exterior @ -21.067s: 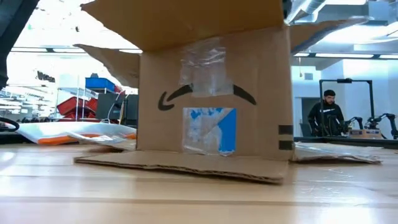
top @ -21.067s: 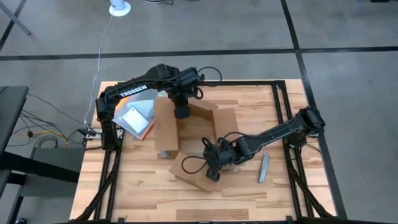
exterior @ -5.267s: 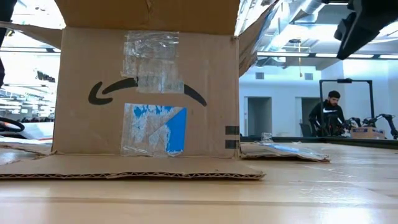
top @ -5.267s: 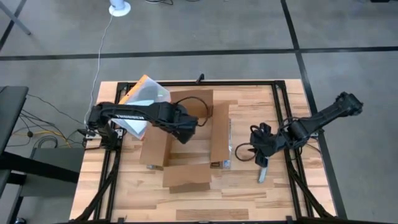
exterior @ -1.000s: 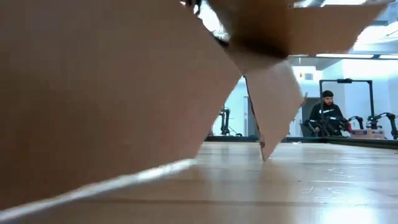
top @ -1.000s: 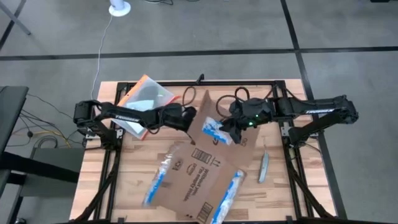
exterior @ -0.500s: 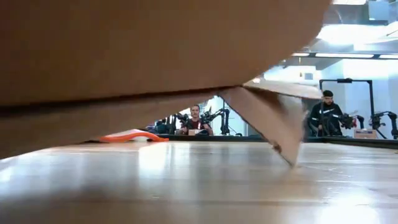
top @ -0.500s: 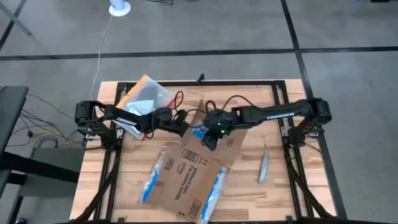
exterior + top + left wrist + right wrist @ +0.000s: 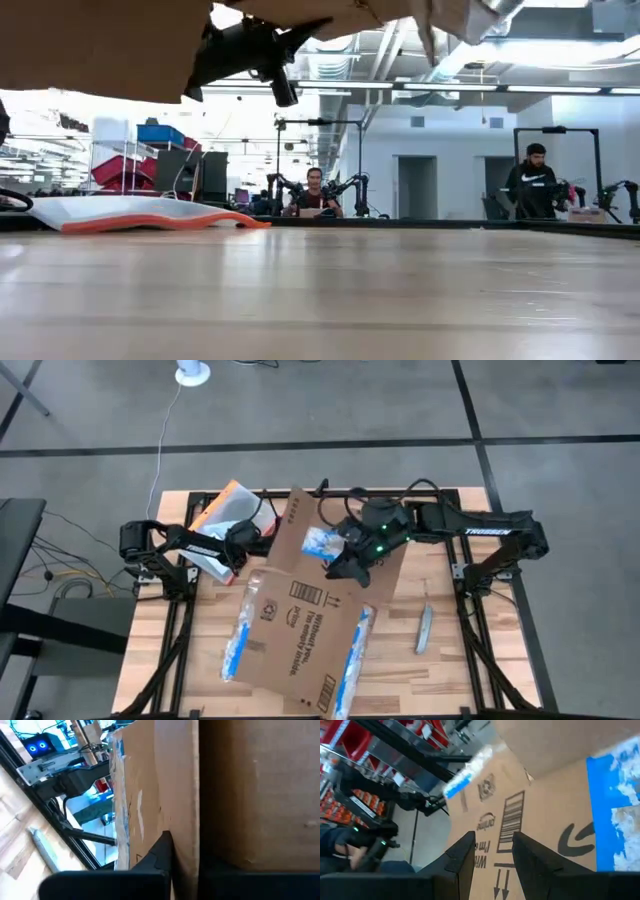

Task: Unpack boxes
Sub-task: Break down the box using the silver cutter until it is completely flat

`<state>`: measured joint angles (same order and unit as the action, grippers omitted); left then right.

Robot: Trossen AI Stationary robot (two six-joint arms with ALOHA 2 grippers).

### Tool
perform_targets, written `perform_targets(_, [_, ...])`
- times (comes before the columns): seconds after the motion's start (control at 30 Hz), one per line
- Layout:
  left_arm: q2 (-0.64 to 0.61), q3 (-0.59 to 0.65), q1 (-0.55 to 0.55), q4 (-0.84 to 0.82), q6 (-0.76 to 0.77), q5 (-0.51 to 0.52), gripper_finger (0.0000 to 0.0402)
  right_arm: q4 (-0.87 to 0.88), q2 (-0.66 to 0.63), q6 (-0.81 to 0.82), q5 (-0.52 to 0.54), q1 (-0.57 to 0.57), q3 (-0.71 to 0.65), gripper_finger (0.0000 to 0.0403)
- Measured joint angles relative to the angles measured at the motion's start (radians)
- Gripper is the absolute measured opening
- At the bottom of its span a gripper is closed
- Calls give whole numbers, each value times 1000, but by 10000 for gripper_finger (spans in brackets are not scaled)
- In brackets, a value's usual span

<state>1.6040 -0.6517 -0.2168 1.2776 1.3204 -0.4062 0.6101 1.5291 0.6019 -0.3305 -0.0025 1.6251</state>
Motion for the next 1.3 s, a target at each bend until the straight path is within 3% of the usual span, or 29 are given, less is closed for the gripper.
perform_targets(0.2, [0, 0, 31, -278, -150, -8, 0, 13, 67, 0, 9, 0, -47, 118])
perform_targets(0.57, [5, 6, -3, -468, -254, 0, 0, -24, 306, -52, 19, 2, -115, 118])
perform_targets(0.7, [6, 36, -43, -356, -169, -37, 0, -34, 311, -47, -15, 4, -109, 118])
perform_targets(0.93, [2, 45, -56, -82, -46, -70, 0, -23, 169, -70, -55, 51, -48, 118])
perform_targets(1.03, [0, 43, -84, -12, -19, -97, 0, 38, 96, -123, 18, 61, -47, 118])
perform_targets(1.13, [-1, 43, -113, 46, 14, -129, 0, 180, 35, -163, 199, 82, -48, 118])
perform_targets(1.2, [-1, 43, -127, 41, 23, -148, 0, 226, 13, -173, 294, 91, -48, 118])
perform_targets(1.3, [-1, 43, -142, -54, -11, -164, 0, 222, 23, -174, 328, 86, -48, 118])
